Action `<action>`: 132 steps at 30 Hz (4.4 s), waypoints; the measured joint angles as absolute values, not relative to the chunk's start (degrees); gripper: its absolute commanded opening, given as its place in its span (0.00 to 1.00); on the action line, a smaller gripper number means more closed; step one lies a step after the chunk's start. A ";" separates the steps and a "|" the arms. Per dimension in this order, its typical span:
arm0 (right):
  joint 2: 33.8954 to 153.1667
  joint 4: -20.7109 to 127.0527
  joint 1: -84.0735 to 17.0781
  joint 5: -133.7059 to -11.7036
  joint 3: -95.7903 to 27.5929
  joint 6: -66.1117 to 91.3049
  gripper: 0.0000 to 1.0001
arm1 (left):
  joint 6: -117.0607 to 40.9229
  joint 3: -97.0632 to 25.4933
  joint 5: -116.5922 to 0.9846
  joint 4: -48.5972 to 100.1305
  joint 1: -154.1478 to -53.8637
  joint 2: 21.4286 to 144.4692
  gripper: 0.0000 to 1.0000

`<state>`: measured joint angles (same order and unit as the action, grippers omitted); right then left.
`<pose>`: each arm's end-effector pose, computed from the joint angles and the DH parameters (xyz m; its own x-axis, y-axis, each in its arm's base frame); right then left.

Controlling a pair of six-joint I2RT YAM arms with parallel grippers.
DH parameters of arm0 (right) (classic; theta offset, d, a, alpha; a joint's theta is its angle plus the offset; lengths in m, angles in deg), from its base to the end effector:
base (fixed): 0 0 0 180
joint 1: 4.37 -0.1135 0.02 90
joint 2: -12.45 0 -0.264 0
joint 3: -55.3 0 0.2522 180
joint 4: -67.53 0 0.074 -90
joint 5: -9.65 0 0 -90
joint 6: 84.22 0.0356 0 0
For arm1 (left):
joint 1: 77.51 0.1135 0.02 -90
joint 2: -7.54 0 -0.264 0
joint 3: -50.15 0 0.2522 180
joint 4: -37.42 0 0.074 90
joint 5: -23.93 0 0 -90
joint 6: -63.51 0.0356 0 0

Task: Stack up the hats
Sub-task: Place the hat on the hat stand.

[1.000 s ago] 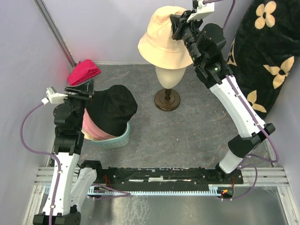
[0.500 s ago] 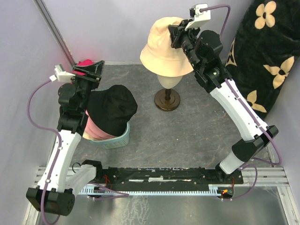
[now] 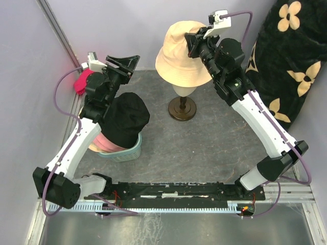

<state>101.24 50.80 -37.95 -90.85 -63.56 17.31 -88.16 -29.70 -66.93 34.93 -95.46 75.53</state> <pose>0.2858 0.1820 0.5290 0.1092 0.3084 -0.9450 -0.4265 0.8732 0.2357 0.2627 -0.0846 0.4279 -0.1853 -0.8651 -0.4661 0.2759 0.4094 -0.8696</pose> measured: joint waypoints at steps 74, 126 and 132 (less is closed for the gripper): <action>80.33 60.29 -9.78 -82.67 -18.01 76.50 0.61 | -97.14 -32.54 -56.74 53.95 -97.47 99.99 0.73; 103.56 96.53 -9.19 -68.58 -19.11 104.19 0.09 | -104.86 -30.62 -51.98 70.54 -97.45 105.01 0.14; 103.69 96.64 -9.19 -68.53 -19.11 104.63 0.02 | -105.34 -30.60 -52.00 70.86 -97.47 105.12 0.03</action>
